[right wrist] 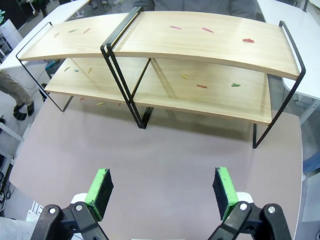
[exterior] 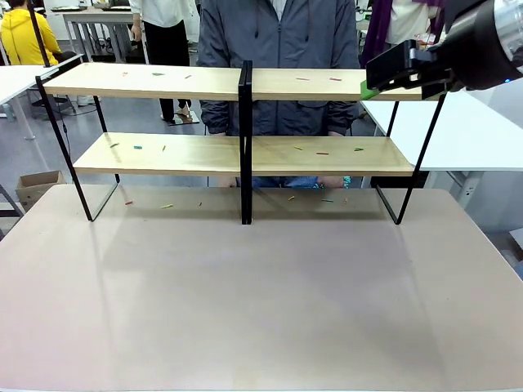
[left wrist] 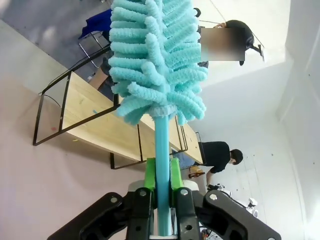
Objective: Clean the shelves.
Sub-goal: Clean a randomly selected level of the Shelf with the Duster.
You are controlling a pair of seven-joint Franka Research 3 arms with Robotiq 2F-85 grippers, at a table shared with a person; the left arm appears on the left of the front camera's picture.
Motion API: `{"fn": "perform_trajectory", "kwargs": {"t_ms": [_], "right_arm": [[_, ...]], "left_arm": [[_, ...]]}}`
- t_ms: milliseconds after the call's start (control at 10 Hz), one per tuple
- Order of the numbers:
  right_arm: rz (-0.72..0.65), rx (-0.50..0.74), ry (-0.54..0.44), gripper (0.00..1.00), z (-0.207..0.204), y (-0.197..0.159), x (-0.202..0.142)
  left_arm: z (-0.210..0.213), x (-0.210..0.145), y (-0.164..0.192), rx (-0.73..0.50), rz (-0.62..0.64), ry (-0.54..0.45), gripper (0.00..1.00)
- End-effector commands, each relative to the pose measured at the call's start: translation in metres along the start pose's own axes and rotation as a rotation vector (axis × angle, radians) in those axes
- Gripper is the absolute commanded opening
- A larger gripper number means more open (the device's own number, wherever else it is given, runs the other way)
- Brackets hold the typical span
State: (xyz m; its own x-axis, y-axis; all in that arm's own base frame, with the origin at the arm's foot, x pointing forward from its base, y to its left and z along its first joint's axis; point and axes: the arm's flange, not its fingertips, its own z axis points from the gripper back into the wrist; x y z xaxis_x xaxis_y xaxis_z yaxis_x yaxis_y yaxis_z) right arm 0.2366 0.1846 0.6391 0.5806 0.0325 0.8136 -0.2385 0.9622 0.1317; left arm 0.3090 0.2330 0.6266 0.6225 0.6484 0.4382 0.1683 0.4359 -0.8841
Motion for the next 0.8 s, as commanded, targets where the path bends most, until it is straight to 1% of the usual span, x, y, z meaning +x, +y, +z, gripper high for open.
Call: {"fn": "perform_trajectory", "kwargs": {"t_ms": [0, 300, 400, 500, 600, 700], "right_arm": [[0.000, 0.002, -0.001, 1.00, -0.001, 0.000, 0.000], [0.000, 0.002, -0.001, 1.00, -0.001, 0.000, 0.000], [0.000, 0.002, -0.001, 1.00, -0.001, 0.000, 0.000], [0.000, 0.002, -0.001, 1.00, -0.001, 0.000, 0.000], [0.000, 0.002, -0.001, 1.00, -0.001, 0.000, 0.000], [0.000, 0.002, -0.001, 1.00, -0.001, 0.000, 0.000]], "left_arm": [[0.003, 0.003, -0.001, 0.002, -0.016, 0.014, 0.00], [0.003, 0.003, -0.001, 0.002, -0.016, 0.014, 0.00], [0.000, 0.002, -0.001, -0.001, -0.002, 0.003, 0.13], [0.005, -0.009, -0.020, -0.059, -0.111, 0.121, 0.13], [0.005, -0.032, -0.045, -0.150, -0.237, 0.256, 0.13], [0.000, -0.059, -0.068, -0.266, -0.353, 0.433, 0.13]]}}
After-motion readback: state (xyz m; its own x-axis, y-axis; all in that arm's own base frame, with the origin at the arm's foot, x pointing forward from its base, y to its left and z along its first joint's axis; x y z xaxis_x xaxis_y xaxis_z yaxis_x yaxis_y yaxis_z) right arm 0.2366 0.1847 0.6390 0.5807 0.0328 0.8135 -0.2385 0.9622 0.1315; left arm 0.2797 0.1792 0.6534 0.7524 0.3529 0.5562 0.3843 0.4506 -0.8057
